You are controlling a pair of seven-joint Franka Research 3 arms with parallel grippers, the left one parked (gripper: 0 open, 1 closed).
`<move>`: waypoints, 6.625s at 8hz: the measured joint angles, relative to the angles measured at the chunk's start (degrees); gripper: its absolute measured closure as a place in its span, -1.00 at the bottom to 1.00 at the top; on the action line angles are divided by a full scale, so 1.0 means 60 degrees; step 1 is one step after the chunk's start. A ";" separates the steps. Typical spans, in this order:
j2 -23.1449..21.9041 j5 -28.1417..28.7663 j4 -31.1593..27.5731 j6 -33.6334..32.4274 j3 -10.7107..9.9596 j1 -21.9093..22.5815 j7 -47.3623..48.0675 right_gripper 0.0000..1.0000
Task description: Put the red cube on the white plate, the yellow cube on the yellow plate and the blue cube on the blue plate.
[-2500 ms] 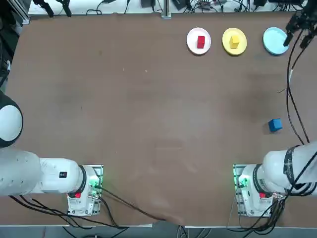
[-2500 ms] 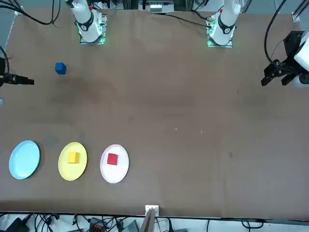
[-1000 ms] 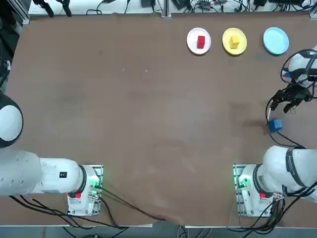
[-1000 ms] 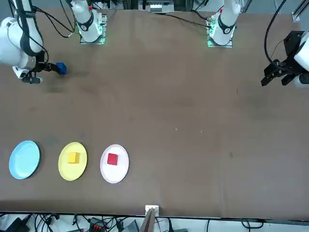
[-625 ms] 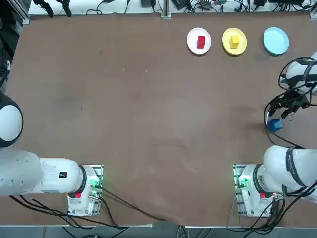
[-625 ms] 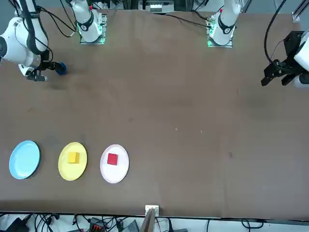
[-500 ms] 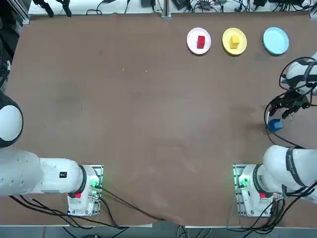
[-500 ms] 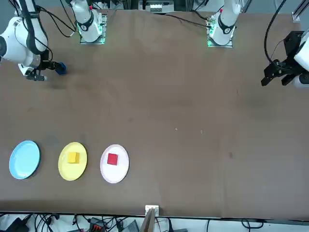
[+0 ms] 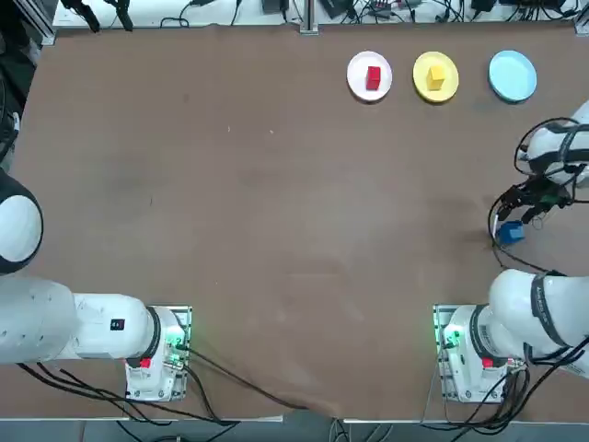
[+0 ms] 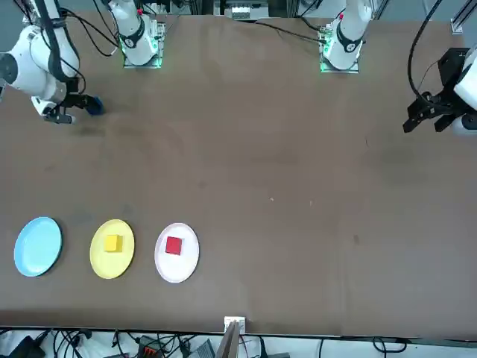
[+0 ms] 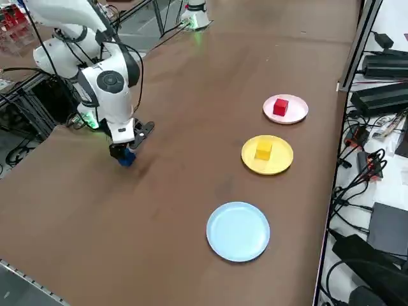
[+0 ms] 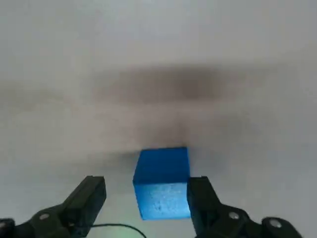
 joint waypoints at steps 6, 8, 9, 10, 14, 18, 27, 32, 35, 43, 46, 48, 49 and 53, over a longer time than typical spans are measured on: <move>0.0169 -0.0699 -0.0050 0.0029 0.0000 -0.0266 0.0000 -1.00; 0.0256 -0.0699 -0.0057 0.0030 0.0000 -0.0280 0.0000 -1.00; 0.0346 -0.0699 -0.0060 0.0072 0.0000 -0.0315 0.0000 -0.98; 0.0485 -0.0699 -0.0072 0.0248 0.0000 -0.0420 0.0001 -0.98; 0.1015 -0.0701 -0.0079 0.0696 0.0003 -0.0685 0.0001 -0.65; 0.0408 -0.0703 0.0522 -0.0799 0.0128 -0.0542 0.0003 -0.42; 0.5679 0.0309 1.1512 -0.5004 0.0292 0.1364 0.0835 -0.42; 0.7883 0.0307 1.4131 -0.2546 0.0139 0.1354 0.0831 -0.42; 0.8531 0.0305 1.4140 -0.1772 0.0086 0.1272 0.0743 -0.42; 0.9293 0.0303 1.4089 -0.0293 0.0072 0.1220 0.0727 -0.42; 0.9310 0.0303 1.4087 -0.0237 0.0069 0.1210 0.0728 -1.00; 0.9304 0.0303 1.4096 -0.0173 0.0068 0.1197 0.0727 -1.00; 0.9266 0.0292 1.4132 -0.0139 0.0068 0.1202 0.0727 -1.00; 0.7804 0.0372 1.4330 -0.2312 0.0146 0.1299 0.0792 -1.00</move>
